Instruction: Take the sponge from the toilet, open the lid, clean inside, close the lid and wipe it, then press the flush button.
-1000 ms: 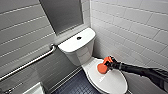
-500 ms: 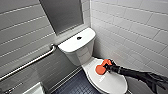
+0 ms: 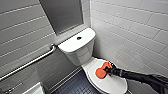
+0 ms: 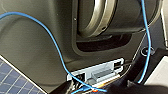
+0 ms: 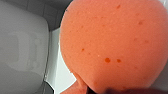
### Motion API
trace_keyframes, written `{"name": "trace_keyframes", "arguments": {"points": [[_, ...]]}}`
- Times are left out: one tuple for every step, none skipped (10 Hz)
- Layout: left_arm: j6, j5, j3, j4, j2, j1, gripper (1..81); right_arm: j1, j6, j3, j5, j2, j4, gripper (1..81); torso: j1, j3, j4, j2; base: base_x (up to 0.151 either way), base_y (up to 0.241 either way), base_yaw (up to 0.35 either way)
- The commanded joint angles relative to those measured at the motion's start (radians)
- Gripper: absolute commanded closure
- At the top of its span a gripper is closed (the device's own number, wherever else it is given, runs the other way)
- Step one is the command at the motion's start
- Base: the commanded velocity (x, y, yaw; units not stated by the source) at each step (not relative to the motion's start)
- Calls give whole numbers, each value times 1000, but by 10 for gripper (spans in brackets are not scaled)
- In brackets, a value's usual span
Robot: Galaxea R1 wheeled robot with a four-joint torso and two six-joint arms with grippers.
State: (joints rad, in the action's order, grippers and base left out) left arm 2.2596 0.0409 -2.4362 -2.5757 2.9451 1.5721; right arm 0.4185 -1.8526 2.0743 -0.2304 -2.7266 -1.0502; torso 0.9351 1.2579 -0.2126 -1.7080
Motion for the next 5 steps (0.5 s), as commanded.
{"name": "trace_keyframes", "arguments": {"points": [[0, -22, 12, -17, -9, 35, 10, 6, 0, -399, -164, 250, -27, 811, 0, 0, 0, 0, 0, 0, 0], [0, -21, 12, -18, -7, 35, 10, 26, -2, -421, -162, 285, -27, 811, 0, 0, 0, 0, 0, 0, 0], [0, -21, 12, -18, -7, 33, 10, 52, -2, -435, -159, 324, -27, 811, 0, 0, 0, 0, 0, 0, 0], [0, -21, 12, -18, -10, 35, 10, 76, -2, -439, -147, 360, -27, 811, 0, 0, 0, 0, 0, 0, 0], [0, -21, 12, -18, -13, 35, 10, 90, 0, -455, -147, 385, -27, 811, 0, 0, 0, 0, 0, 0, 0]]}}
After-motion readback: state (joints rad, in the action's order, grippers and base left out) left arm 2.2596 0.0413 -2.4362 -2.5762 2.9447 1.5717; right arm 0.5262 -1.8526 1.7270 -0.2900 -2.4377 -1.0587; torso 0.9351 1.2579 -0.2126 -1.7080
